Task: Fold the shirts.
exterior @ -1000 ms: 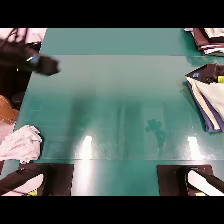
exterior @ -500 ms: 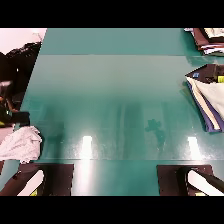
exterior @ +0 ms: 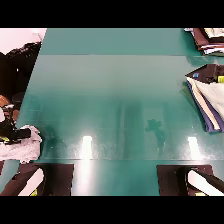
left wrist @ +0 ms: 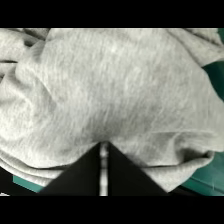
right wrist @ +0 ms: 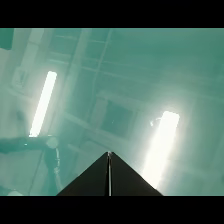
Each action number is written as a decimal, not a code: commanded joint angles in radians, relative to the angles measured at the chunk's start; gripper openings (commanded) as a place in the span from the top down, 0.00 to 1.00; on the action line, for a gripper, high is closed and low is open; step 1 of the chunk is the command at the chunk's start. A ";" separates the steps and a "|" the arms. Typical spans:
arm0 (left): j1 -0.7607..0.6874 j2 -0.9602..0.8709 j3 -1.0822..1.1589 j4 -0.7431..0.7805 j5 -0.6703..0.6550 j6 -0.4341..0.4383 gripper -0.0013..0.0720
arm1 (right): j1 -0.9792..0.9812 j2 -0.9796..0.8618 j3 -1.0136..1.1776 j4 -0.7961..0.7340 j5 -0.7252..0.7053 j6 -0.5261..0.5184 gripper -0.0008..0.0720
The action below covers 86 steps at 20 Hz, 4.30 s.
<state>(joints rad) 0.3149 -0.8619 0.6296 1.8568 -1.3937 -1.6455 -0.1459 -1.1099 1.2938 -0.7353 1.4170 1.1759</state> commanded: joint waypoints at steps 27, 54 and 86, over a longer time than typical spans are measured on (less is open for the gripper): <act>-0.002 0.109 0.019 0.039 0.124 -0.005 0.36 | 0.000 0.000 0.305 0.027 -0.024 0.001 0.97; -0.633 -0.030 0.903 -0.470 0.105 0.056 0.96 | 0.000 -0.001 0.306 0.038 -0.135 0.002 0.97; -0.919 -0.834 0.843 -0.704 0.431 0.211 0.14 | 0.000 -0.002 0.305 0.027 -0.012 0.002 0.97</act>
<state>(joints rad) -0.5648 -1.6405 1.4700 1.1576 -0.9863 -1.4368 -0.1459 -1.1118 1.5990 -0.7090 1.3808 1.1770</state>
